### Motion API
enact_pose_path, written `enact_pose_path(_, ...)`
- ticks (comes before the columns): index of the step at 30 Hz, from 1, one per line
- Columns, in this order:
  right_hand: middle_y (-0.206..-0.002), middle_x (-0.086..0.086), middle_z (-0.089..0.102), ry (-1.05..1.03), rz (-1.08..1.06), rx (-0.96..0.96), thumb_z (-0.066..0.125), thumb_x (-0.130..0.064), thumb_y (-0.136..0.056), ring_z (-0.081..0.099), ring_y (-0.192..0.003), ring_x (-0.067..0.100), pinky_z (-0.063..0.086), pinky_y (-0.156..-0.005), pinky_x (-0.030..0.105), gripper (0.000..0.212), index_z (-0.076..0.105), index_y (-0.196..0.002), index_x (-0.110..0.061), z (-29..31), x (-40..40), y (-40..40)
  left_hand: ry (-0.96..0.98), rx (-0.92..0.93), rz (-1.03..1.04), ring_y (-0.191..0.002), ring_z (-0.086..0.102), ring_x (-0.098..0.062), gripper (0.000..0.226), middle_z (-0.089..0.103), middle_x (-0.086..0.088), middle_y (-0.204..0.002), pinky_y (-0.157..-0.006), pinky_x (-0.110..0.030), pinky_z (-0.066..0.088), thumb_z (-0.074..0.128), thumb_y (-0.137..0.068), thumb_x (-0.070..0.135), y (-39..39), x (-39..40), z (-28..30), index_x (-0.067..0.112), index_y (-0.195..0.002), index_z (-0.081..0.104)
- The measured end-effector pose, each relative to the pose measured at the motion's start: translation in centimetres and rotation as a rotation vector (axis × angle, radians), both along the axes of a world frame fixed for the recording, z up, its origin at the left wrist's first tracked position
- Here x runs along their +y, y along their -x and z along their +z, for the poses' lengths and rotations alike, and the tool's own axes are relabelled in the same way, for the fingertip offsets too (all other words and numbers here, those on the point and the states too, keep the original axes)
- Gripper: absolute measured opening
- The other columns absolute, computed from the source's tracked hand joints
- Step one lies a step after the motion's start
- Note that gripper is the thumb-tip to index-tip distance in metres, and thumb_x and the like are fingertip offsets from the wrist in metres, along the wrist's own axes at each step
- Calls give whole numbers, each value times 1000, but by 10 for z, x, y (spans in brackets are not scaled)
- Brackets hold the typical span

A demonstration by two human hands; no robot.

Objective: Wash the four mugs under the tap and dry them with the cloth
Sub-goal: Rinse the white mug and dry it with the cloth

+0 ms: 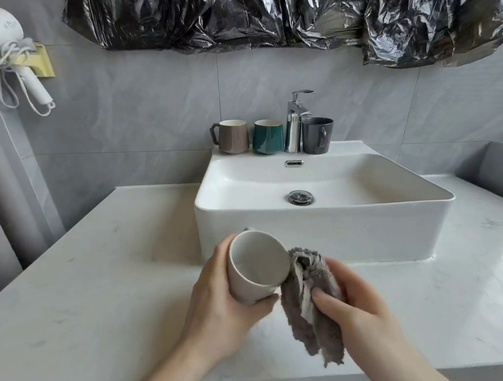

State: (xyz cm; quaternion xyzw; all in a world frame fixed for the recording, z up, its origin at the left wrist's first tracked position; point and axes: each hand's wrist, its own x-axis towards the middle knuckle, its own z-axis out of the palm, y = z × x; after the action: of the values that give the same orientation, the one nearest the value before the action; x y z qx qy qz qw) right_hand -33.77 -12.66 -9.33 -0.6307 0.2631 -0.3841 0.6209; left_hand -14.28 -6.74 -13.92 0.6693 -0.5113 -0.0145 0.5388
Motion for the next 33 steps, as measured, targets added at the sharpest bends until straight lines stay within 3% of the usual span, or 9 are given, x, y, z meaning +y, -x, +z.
enact_pose_path(4,-80,8,73,197,2,105,46,13,-99,56,-54,19,43,-48,26,53,69,-109,-34,15,-9,4,70,-100,18,-136,50,3,98,50,33,-149,-106,-19,45,99,-63,23,-4,2,-6,40,-146,49)
enact_pose_path(8,-124,-24,58,651,-22,440,62,2,-89,70,-74,6,56,-68,20,52,73,-120,-38,29,-16,-12,135,-160,9,-131,52,3,102,49,36,-147,-103,-10,41,97,-57,12,-4,2,-8,40,-144,51)
enact_pose_path(14,-105,-9,71,1069,-51,766,64,-19,-89,61,-96,21,51,-78,37,40,65,-126,-32,42,-13,-44,163,-219,95,-122,53,3,100,55,34,-142,-97,-2,36,93,-54,12,-9,1,-10,39,-142,53)
enact_pose_path(18,-87,-1,60,1128,61,883,50,-20,-95,54,-87,25,45,-71,36,11,61,-98,-20,35,-12,-60,164,-302,107,-125,55,-3,98,56,33,-138,-102,-4,35,96,-55,14,-11,-2,-14,32,-143,56)
enact_pose_path(22,-76,0,46,1039,233,1008,45,-9,-94,43,-64,18,33,-53,28,17,46,-78,-14,39,-17,-69,208,-362,46,-133,55,-8,88,59,16,-146,-111,-15,40,95,-62,12,-12,-3,-13,22,-143,60)
enact_pose_path(25,-80,5,51,806,412,1028,47,-5,-97,41,-67,18,35,-56,19,21,49,-78,-11,53,-22,-72,219,-397,-16,-139,53,-10,86,58,11,-149,-116,-35,44,93,-70,22,-12,-5,-14,22,-145,52)
enact_pose_path(27,-78,6,54,599,497,946,48,-1,-95,47,-70,18,40,-64,22,21,55,-77,-11,59,-24,-70,201,-370,-11,-139,53,-8,91,58,13,-149,-117,-42,44,95,-66,23,-11,-4,-14,25,-145,50)
enact_pose_path(30,-69,4,57,395,504,742,50,-6,-98,49,-64,16,41,-65,31,28,57,-71,-12,61,-24,-58,193,-293,23,-133,56,-1,93,61,17,-145,-116,-33,44,98,-62,27,-11,-1,-12,26,-144,53)
enact_pose_path(33,-74,25,61,172,409,438,55,-13,-104,54,-67,28,42,-63,38,21,67,-95,2,53,-19,-51,195,-146,48,-128,58,7,89,62,25,-142,-102,-13,47,97,-63,29,-10,3,-4,30,-142,57)
